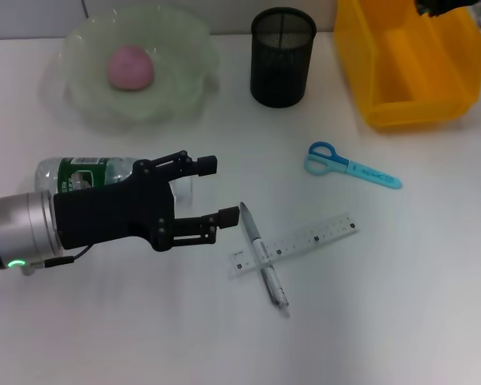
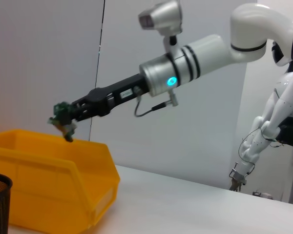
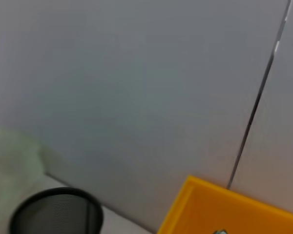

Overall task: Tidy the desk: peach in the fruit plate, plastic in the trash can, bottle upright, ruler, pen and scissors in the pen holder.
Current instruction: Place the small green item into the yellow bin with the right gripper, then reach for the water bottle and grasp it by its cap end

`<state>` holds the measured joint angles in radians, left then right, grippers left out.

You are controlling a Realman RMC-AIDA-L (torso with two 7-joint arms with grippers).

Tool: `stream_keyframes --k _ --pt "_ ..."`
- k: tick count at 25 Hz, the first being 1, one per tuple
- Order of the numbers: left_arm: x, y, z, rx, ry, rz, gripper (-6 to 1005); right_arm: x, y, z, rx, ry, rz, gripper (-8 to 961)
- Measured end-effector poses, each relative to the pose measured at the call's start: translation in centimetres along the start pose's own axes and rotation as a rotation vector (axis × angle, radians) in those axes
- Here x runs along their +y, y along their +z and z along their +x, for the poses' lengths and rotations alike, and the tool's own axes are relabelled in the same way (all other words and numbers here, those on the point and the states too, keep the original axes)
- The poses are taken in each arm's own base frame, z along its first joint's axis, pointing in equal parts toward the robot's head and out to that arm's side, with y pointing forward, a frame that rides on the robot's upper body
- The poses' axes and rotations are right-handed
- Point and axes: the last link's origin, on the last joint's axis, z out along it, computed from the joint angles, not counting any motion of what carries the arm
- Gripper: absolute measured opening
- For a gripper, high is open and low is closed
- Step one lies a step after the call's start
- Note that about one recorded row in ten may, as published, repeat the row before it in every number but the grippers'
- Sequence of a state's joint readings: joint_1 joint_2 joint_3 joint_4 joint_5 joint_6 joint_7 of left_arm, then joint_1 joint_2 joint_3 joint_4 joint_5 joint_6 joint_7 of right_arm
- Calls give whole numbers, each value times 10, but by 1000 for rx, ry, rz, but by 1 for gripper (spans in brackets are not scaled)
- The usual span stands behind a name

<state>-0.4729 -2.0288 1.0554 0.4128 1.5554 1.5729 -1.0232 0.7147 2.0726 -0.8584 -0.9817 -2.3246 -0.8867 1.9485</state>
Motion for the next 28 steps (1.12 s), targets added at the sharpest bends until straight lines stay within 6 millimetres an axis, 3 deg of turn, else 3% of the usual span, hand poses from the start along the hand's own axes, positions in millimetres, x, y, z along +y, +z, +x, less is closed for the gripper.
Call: stream_keyframes --k 4,13,18,20,22,24,28 --pt "0 0 0 -1 0 0 834 0 14 1 -10 20 54 284" --pt "0 -1 0 -6 4 -5 835 0 11 -1 -74 95 42 581" --pt "0 -2 1 -7 5 -6 835 -4 -12 0 -273 171 0 740" --pt "-1 -2 1 -6 6 -6 835 1 -35 5 -433 207 -101 740" --pt "-1 -2 1 -5 6 -6 835 3 -42 7 -472 214 -136 739" --pt "-2 -3 2 -5 8 -2 835 12 -65 22 -586 240 -275 739" --pt "-3 -4 2 -6 12 2 835 24 -82 43 -628 220 -420 740"
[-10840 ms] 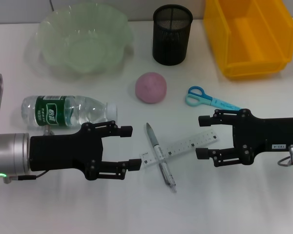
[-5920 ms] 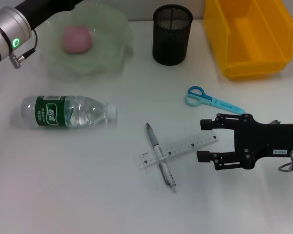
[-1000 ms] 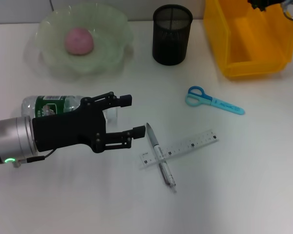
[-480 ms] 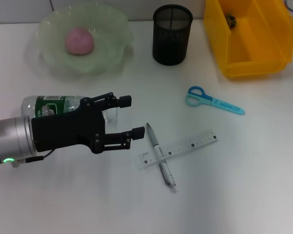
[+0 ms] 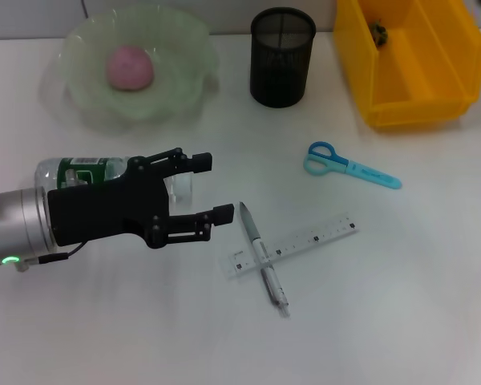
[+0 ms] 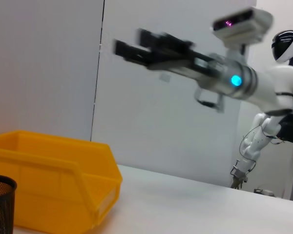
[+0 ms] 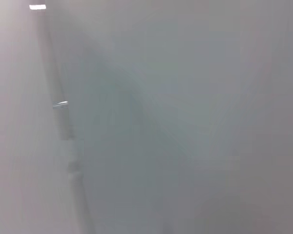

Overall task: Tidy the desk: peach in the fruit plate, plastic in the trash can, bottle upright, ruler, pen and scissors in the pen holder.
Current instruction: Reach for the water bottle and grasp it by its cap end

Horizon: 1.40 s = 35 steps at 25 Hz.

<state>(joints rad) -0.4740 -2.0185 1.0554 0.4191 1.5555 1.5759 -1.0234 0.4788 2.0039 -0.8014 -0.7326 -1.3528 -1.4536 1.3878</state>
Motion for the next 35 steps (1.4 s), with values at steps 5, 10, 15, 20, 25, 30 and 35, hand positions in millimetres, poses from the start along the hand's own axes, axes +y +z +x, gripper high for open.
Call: stream_keyframes --k 5,10,15,20,25,30,35 --pt "-4 -2 3 -7 5 2 835 25 -27 38 127 -51 -182 740" --pt "-11 -6 7 -21 8 10 835 40 -41 75 329 -52 -269 740" --pt "-20 -10 9 -63 5 28 835 55 -42 104 442 -75 -318 740" --pt "-33 -9 27 -143 13 1 835 59 -44 115 471 -85 -315 740" --pt "-49 5 60 -293 34 -24 835 60 -47 116 471 -85 -310 740" --pt "-57 15 76 -395 57 -33 835 60 -48 117 472 -84 -309 739" --pt "-67 62 99 -793 181 -36 834 61 -50 118 473 -78 -307 739"
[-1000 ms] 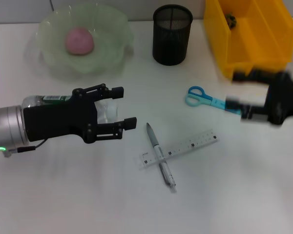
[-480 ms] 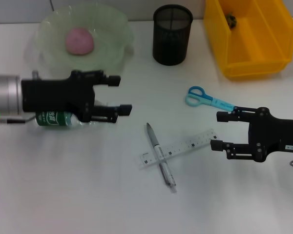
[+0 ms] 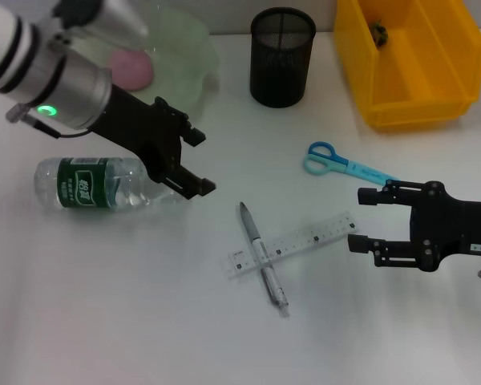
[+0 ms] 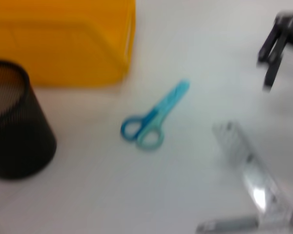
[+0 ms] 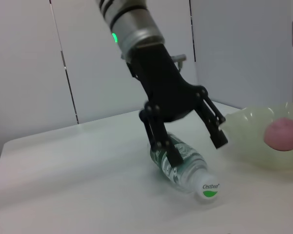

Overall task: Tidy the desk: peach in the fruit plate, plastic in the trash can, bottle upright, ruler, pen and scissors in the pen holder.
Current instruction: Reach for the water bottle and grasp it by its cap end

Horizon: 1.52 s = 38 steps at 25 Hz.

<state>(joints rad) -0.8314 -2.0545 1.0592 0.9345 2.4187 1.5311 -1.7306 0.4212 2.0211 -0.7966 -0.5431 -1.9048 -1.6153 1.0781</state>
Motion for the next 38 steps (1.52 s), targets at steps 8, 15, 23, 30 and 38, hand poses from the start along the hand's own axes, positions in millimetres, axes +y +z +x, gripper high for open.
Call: stream_keyframes --k 8,15,23,30,38 --pt "-9 21 12 -255 68 63 833 2 -2 2 -6 10 4 739" --pt "-9 31 9 -303 96 88 831 3 -1 2 -11 13 3 739" --pt "-9 45 -2 -347 101 97 829 4 -3 1 -26 21 2 739" --pt "-6 53 -8 -381 127 101 723 5 -3 -1 -31 25 -6 739" --pt "-6 54 -10 -391 136 105 564 5 -4 -2 -39 25 -9 739"
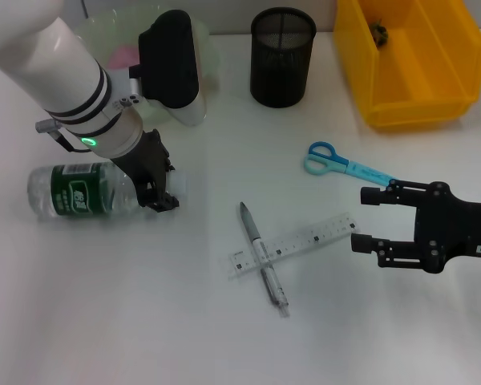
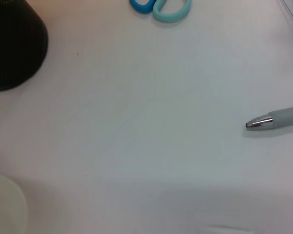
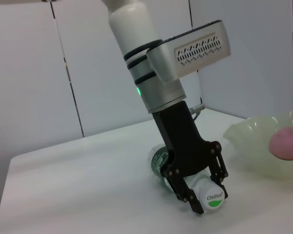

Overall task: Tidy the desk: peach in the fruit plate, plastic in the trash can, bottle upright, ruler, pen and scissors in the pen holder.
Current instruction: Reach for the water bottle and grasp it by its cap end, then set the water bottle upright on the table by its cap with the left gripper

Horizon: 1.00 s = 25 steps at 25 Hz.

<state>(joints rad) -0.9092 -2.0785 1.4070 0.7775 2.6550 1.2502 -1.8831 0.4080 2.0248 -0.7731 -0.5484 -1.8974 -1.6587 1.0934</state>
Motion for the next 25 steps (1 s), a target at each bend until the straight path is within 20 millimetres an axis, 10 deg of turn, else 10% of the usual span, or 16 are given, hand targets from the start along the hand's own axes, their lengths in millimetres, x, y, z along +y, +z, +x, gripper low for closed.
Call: stream_keyframes --k 25 --pt "-10 -66 -6 311 -92 -39 447 1 -1 -1 -7 -2 -8 738"
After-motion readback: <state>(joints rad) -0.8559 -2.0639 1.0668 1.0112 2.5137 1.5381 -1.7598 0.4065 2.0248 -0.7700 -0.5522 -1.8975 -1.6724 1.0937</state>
